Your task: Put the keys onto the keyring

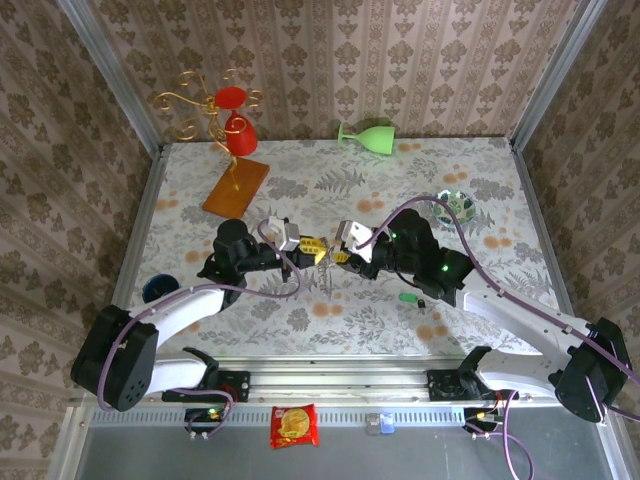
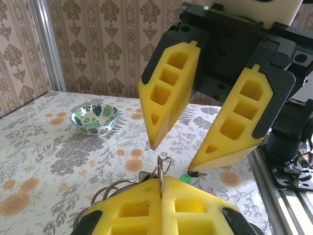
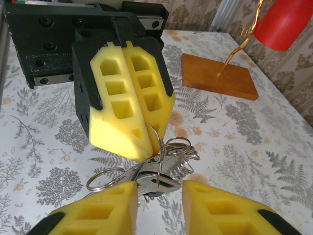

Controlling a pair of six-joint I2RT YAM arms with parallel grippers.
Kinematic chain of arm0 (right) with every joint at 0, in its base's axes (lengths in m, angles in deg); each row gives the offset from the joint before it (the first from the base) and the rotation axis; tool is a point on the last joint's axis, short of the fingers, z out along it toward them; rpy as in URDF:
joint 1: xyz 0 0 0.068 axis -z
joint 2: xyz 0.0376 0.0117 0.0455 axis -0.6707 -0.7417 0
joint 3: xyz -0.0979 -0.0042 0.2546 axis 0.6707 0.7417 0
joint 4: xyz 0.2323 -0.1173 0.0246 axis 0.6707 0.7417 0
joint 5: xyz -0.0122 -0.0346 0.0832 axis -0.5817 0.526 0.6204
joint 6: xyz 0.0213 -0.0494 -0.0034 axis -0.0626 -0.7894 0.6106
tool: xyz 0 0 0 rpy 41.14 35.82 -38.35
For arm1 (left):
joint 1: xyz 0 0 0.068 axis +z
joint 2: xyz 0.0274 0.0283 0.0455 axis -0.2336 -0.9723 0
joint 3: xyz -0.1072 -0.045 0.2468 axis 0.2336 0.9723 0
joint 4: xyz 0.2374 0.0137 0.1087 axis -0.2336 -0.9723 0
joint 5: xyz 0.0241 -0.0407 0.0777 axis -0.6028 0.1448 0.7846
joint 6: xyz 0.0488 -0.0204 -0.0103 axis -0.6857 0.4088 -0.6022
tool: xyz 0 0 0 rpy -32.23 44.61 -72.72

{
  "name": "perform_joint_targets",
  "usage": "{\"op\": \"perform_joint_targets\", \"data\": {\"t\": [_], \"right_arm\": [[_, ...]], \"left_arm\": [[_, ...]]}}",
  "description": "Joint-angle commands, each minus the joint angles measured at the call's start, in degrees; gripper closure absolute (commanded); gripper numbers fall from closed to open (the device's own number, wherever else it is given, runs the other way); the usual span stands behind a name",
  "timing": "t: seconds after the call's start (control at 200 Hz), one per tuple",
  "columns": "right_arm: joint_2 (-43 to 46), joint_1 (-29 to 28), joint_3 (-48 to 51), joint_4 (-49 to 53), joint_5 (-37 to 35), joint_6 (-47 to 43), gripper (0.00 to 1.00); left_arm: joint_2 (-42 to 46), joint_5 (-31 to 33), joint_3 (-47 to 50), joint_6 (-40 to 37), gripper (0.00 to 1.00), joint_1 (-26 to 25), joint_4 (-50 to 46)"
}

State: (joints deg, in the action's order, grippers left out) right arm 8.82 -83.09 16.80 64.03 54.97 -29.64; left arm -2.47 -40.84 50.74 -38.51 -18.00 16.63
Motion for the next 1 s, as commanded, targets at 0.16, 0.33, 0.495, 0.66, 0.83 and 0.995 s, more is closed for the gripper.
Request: {"op": "perform_joint_targets", "data": {"t": [0.16,0.33,0.495,0.66,0.83,0.995], "right_arm": [[-0.5,-0.9,-0.1,-2.4,-2.7,-2.1,0.79],[-1.5,-1.3,-0.9,-2.2,-2.6,-2.0,0.78],[-2.3,-1.5,-1.5,-2.0,-3.4,-2.6,0.80],[-2.2,-1.9,-1.8,-1.5,-4.1,-3.8,0.93],[-2.8,-3.7,-2.0,-0.1,-6.8,-7.7,1.00],[-4.8,-5.6,-2.7,2.0,-8.1,-11.3,1.00]], "left_arm": [[-0.2,0.0,0.3,2.5,1.00,-0.6,3.0],[-0.2,-0.3,0.4,2.8,1.00,-0.6,3.5],[-0.1,-0.5,0.7,3.1,1.00,-0.6,3.8],[-0.1,-0.7,0.8,3.7,1.00,-0.6,4.3],[-0.3,0.4,0.3,5.9,1.00,-0.7,6.3],[0.0,1.1,0.0,6.6,1.00,-1.2,7.1]]}}
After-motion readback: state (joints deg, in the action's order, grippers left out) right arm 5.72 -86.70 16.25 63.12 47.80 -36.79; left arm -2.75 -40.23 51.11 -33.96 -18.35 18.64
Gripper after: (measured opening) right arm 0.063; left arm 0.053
